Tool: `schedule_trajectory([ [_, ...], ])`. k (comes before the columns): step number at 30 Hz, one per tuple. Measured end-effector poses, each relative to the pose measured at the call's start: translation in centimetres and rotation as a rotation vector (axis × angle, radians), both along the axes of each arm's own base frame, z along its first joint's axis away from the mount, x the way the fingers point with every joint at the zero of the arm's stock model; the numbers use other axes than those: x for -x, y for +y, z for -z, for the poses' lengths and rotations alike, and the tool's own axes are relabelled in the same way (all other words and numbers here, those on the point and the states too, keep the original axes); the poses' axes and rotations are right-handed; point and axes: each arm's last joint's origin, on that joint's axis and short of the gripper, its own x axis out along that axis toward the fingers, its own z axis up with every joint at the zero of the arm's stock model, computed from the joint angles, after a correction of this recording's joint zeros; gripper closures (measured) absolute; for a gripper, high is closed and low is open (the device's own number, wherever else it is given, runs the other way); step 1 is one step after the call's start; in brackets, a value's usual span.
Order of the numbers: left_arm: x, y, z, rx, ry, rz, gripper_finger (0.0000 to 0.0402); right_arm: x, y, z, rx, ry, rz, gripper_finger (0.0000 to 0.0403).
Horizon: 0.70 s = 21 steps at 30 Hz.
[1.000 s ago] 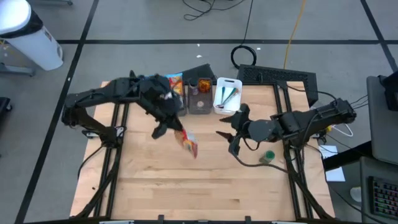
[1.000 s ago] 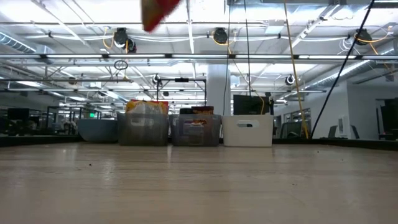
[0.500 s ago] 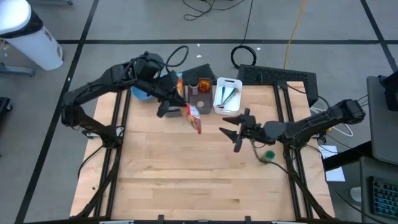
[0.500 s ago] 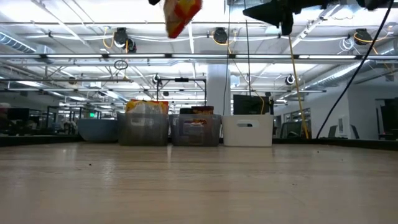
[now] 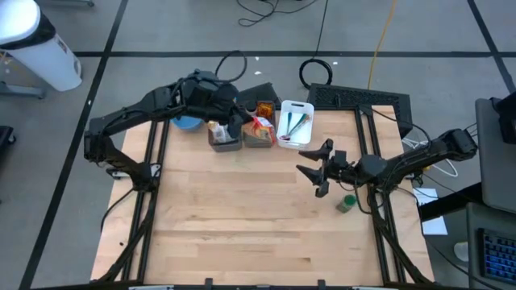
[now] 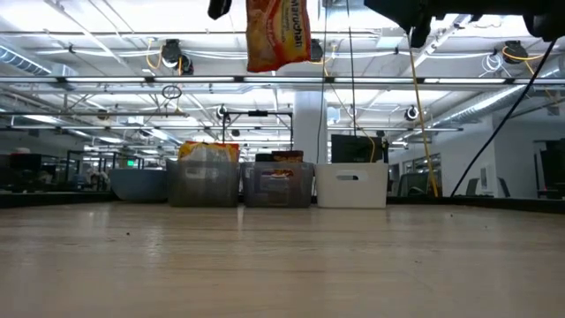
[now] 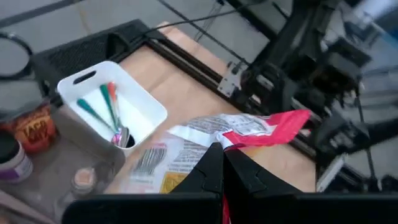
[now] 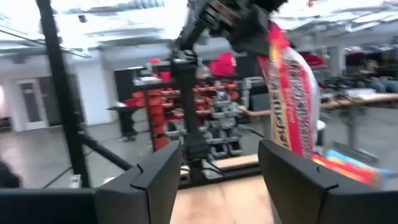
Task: Pick & Place Food Item
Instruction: Put the red noodle pack into the left black bin
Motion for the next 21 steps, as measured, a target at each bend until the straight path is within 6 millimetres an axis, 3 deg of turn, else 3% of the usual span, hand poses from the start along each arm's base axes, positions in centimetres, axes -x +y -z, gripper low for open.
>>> schedule_trajectory([
  [7,-0.1,-0.5,0.5,0.039,0.05,-0.11,0.0401,0.6,0.3,-0.6,0.042,-0.022,-0.149,0.0199],
  [14,0.9,0.0,1.8,0.041,0.211,-0.15,0.0401,0.2,-0.2,-0.8,0.015,0.057,-0.158,0.0202],
  [21,3.0,1.6,3.2,-0.009,0.442,-0.116,0.0401,-1.2,-1.1,-5.8,0.136,0.171,-0.077,0.0217],
])
